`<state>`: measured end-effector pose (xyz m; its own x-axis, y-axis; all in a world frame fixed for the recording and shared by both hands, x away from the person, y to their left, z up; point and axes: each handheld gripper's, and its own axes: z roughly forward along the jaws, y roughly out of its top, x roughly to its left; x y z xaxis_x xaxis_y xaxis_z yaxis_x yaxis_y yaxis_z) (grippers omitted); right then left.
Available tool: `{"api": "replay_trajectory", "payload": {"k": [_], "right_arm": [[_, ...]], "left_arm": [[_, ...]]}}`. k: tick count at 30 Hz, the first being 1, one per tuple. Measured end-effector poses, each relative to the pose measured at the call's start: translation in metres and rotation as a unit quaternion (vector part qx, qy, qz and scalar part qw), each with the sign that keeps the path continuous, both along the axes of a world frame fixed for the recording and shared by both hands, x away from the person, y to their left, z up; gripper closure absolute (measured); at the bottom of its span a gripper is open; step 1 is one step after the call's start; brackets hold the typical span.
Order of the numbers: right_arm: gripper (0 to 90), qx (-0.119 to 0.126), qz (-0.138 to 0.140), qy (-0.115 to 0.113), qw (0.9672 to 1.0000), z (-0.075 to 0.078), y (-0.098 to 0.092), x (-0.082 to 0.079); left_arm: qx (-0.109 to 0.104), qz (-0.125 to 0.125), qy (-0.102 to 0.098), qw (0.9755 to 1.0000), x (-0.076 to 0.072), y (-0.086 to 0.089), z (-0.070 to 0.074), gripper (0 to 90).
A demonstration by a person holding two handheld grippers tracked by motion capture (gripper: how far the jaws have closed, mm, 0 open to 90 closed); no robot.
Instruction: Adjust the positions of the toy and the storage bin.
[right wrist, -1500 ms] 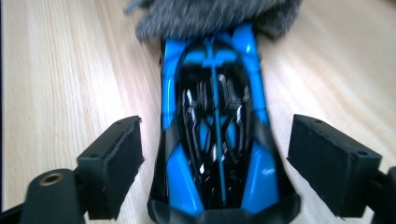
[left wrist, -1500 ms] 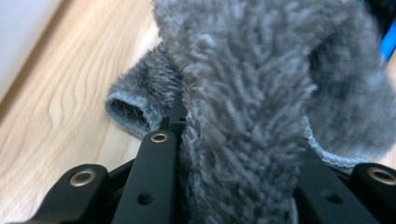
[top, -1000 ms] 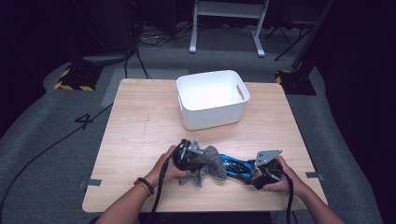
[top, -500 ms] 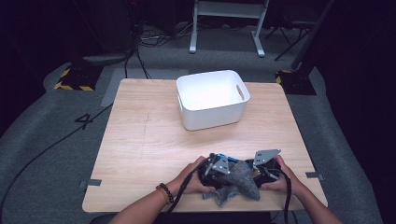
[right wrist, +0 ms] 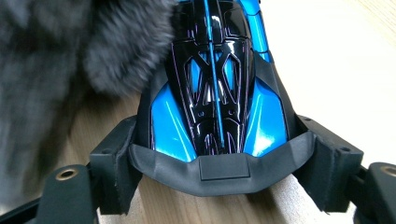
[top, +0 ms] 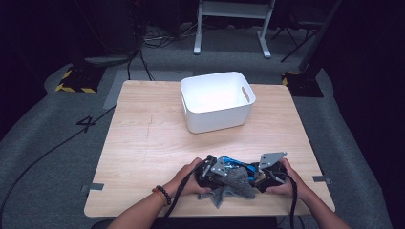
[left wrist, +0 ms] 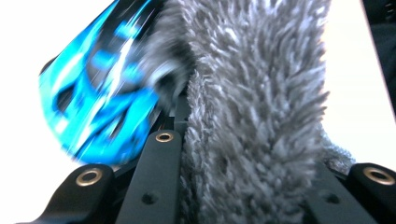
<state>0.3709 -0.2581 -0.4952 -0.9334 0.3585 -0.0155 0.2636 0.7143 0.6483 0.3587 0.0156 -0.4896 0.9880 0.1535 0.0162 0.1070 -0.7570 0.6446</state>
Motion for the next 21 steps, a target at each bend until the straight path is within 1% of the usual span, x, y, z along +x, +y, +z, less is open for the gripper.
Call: {"api": "replay_trajectory", "payload": {"k": [2,4,5,6,8,9,10,11,12,13,14,15,16,17,18,19,20,21], "right_arm": [[24.6,-0.001,0.000,0.000,1.0000,0.000,0.000,0.000],[24.6,-0.002,0.000,0.000,1.0000,0.000,0.000,0.000],[24.6,-0.002,0.000,0.000,1.0000,0.000,0.000,0.000],[24.6,-0.001,0.001,0.000,1.0000,0.000,0.000,0.000],[24.6,-0.002,0.002,0.000,1.0000,0.000,-0.001,0.000],[24.6,-0.003,0.002,0.000,1.0000,0.000,-0.002,0.000],[24.6,-0.002,0.003,0.000,1.0000,0.000,-0.003,0.000],[24.6,-0.003,0.002,0.000,1.0000,0.000,-0.004,0.000],[24.6,-0.002,0.003,0.001,1.0000,0.000,-0.005,0.000],[24.5,-0.004,0.003,0.001,1.0000,0.001,-0.006,0.000],[24.5,-0.003,0.004,0.000,1.0000,0.000,-0.007,0.000],[24.6,-0.003,0.004,0.000,1.0000,0.000,-0.007,0.000],[24.6,-0.003,0.004,0.001,1.0000,0.001,-0.007,0.000],[24.5,-0.004,0.004,0.002,1.0000,0.001,-0.007,0.000],[24.5,-0.005,0.005,0.000,1.0000,0.001,-0.007,0.000],[24.5,-0.004,0.005,0.000,1.0000,0.001,-0.007,0.000],[24.5,-0.004,0.005,0.001,1.0000,0.001,-0.007,0.000],[24.4,-0.004,0.004,0.000,1.0000,0.001,-0.007,0.000]], "left_arm": [[0.004,0.014,-0.010,0.9999,0.002,0.011,0.001,75.1],[-0.002,0.034,-0.002,0.9994,0.007,0.024,0.001,75.0],[-0.004,0.044,-0.001,0.9990,0.008,0.029,0.001,74.9],[-0.001,0.052,-0.006,0.9986,0.010,0.034,0.001,74.7],[0.008,0.074,-0.017,0.9971,0.014,0.043,0.002,74.4],[0.009,0.090,-0.015,0.9958,0.017,0.049,0.002,74.3],[0.010,0.108,-0.014,0.9940,0.020,0.055,0.002,73.7],[0.008,0.136,-0.011,0.9906,0.024,0.065,0.001,71.8],[0.002,0.153,-0.007,0.9882,0.027,0.070,0.000,66.7],[-0.009,0.174,-0.001,0.9846,0.030,0.079,-0.001,62.6],[-0.028,0.197,0.009,0.9799,0.033,0.088,-0.002,54.2],[-0.038,0.207,0.016,0.9775,0.035,0.094,-0.002,44.4],[-0.053,0.216,0.027,0.9745,0.037,0.101,-0.001,38.4],[-0.064,0.228,0.032,0.9710,0.038,0.105,0.001,31.1],[-0.069,0.237,0.029,0.9686,0.039,0.109,0.003,25.2],[-0.081,0.241,0.029,0.9667,0.040,0.112,0.006,21.4],[-0.094,0.242,0.024,0.9655,0.040,0.115,0.009,20.6],[-0.100,0.242,0.025,0.9647,0.039,0.115,0.010,20.1]]}}
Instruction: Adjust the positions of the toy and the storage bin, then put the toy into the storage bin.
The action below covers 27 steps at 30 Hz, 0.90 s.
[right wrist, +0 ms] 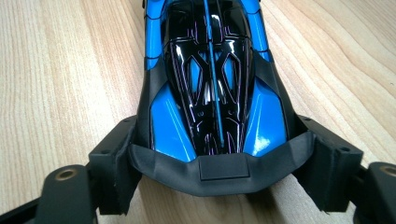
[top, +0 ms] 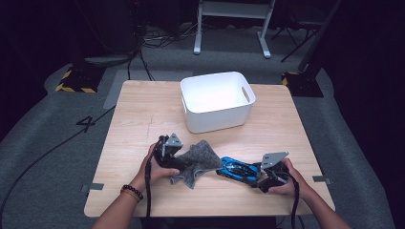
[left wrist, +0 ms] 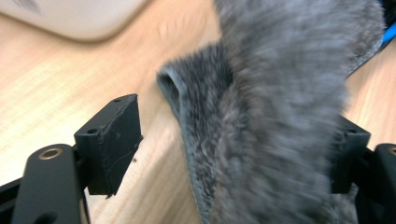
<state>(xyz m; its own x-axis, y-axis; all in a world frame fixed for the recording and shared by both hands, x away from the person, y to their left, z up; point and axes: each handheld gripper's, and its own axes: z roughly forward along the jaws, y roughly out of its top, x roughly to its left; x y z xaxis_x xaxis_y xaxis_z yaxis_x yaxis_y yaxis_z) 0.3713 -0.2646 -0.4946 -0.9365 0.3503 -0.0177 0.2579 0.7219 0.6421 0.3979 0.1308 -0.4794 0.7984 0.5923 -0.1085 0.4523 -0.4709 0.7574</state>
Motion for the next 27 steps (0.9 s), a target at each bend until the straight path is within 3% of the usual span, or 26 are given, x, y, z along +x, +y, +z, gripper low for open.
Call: {"api": "replay_trajectory", "payload": {"k": [7,13,21,27], "right_arm": [[24.2,0.004,-0.002,0.000,1.0000,-0.001,0.000,0.000],[24.1,0.006,-0.003,-0.002,1.0000,-0.001,-0.001,0.000],[24.2,0.008,0.001,-0.003,1.0000,-0.001,-0.002,0.000],[24.2,0.014,0.003,-0.004,0.9999,-0.002,-0.004,0.000]], "left_arm": [[-0.016,0.024,-0.022,0.9994,-0.001,0.000,0.013,18.3],[-0.037,0.058,-0.049,0.9964,0.003,0.003,0.030,18.2],[-0.075,0.109,-0.079,0.9880,0.015,0.012,0.054,17.5],[-0.094,0.129,-0.105,0.9815,0.026,0.015,0.076,17.6]]}}
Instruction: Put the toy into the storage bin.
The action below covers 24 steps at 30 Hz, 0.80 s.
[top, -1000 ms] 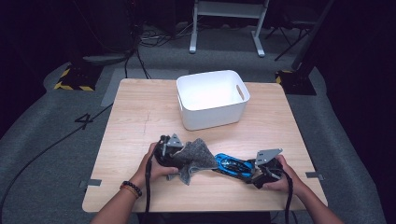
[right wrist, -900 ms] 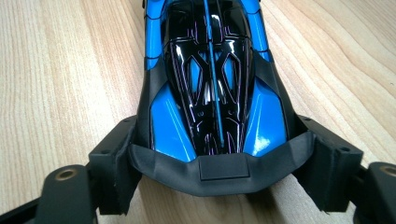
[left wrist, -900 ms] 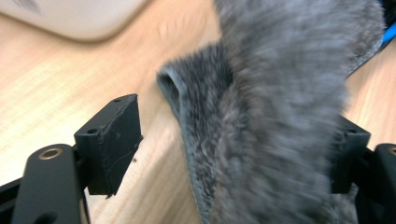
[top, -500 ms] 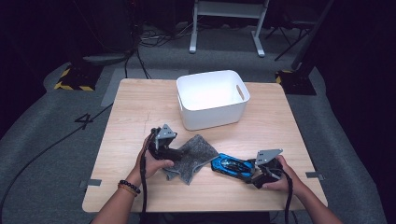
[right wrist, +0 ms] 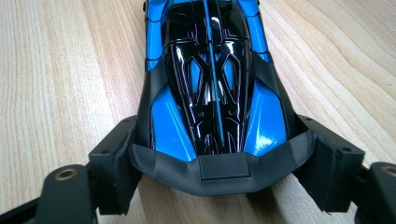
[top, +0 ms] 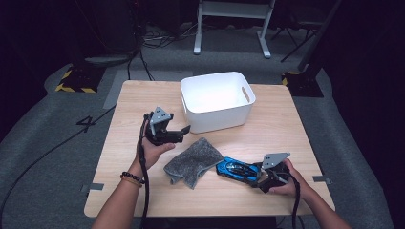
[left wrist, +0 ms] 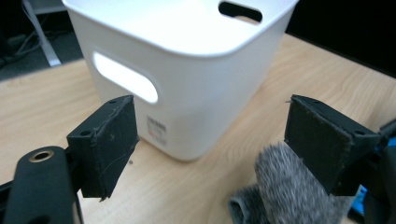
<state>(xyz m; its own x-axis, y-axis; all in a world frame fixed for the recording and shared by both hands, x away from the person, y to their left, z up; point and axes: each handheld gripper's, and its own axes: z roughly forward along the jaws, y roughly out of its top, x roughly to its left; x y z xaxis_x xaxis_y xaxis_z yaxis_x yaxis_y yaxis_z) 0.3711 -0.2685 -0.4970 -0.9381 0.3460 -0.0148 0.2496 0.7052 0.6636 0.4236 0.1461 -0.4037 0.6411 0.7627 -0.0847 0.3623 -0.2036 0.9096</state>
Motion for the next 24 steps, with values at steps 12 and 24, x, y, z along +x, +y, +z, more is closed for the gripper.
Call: {"api": "replay_trajectory", "payload": {"k": [12,24], "right_arm": [[24.2,0.001,0.000,0.000,1.0000,0.000,0.000,0.000],[24.2,0.007,-0.001,-0.003,1.0000,-0.001,-0.002,-0.001]], "left_arm": [[-0.007,0.016,-0.026,0.9995,0.027,-0.021,0.027,17.6],[0.038,0.068,0.015,0.9968,0.070,-0.039,0.024,17.6]]}}
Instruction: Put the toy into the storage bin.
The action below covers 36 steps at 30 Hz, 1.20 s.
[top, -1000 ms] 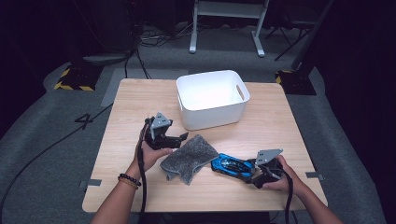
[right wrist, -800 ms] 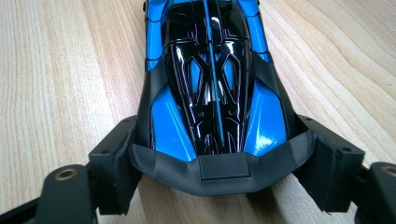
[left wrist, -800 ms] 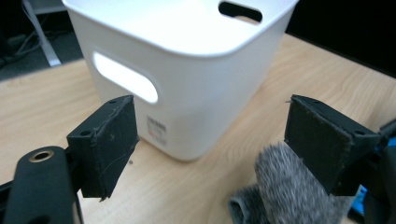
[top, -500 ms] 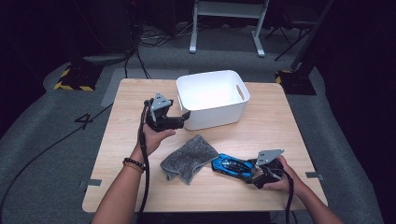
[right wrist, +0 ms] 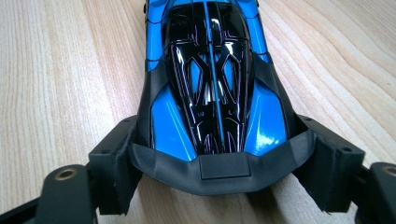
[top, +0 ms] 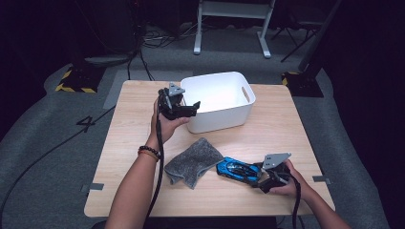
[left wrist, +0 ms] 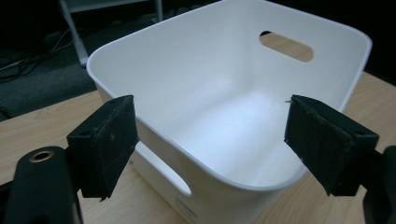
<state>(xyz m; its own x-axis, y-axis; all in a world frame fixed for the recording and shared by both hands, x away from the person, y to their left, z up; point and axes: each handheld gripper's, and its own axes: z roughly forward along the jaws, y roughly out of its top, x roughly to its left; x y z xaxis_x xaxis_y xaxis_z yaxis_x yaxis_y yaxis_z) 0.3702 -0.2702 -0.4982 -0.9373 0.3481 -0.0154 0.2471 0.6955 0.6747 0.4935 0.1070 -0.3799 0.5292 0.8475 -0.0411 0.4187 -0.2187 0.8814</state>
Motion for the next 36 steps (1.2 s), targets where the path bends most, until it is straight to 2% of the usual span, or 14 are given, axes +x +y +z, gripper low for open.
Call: {"api": "replay_trajectory", "payload": {"k": [3,6,8,11,13,15,18,23,27,36], "right_arm": [[24.1,0.006,0.001,-0.003,1.0000,-0.001,-0.001,0.000],[24.1,0.007,0.000,-0.002,1.0000,-0.001,-0.001,-0.001],[24.0,0.009,0.000,-0.003,1.0000,-0.002,-0.002,-0.001],[24.1,0.011,0.000,-0.004,0.9999,-0.002,-0.002,-0.001],[24.0,0.011,0.000,-0.004,0.9999,-0.002,-0.002,-0.001],[24.0,0.012,0.000,-0.003,0.9999,-0.002,-0.002,-0.001],[24.0,0.012,0.000,-0.004,0.9999,-0.002,-0.002,-0.001],[24.0,0.012,0.000,-0.004,0.9999,-0.002,-0.002,-0.001],[24.0,0.012,0.000,-0.004,0.9999,-0.002,-0.002,-0.001],[24.0,0.011,0.001,-0.003,0.9999,-0.002,-0.002,-0.001]], "left_arm": [[0.010,0.012,0.015,0.9998,0.009,-0.004,-0.004,17.9],[0.027,0.036,0.037,0.9983,0.017,-0.008,-0.007,19.9],[0.020,0.038,0.051,0.9978,0.023,-0.009,-0.011,19.9],[0.027,0.043,0.064,0.9967,0.028,-0.009,-0.017,20.0],[0.025,0.041,0.069,0.9964,0.030,-0.008,-0.020,26.0],[0.023,0.045,0.069,0.9963,0.032,-0.007,-0.023,32.5],[0.013,0.050,0.070,0.9962,0.035,-0.004,-0.023,36.1],[0.027,0.049,0.072,0.9958,0.042,-0.002,-0.020,46.4],[0.023,0.046,0.074,0.9959,0.048,-0.003,-0.020,52.5],[0.010,0.041,0.077,0.9962,0.037,-0.006,-0.022,52.7]]}}
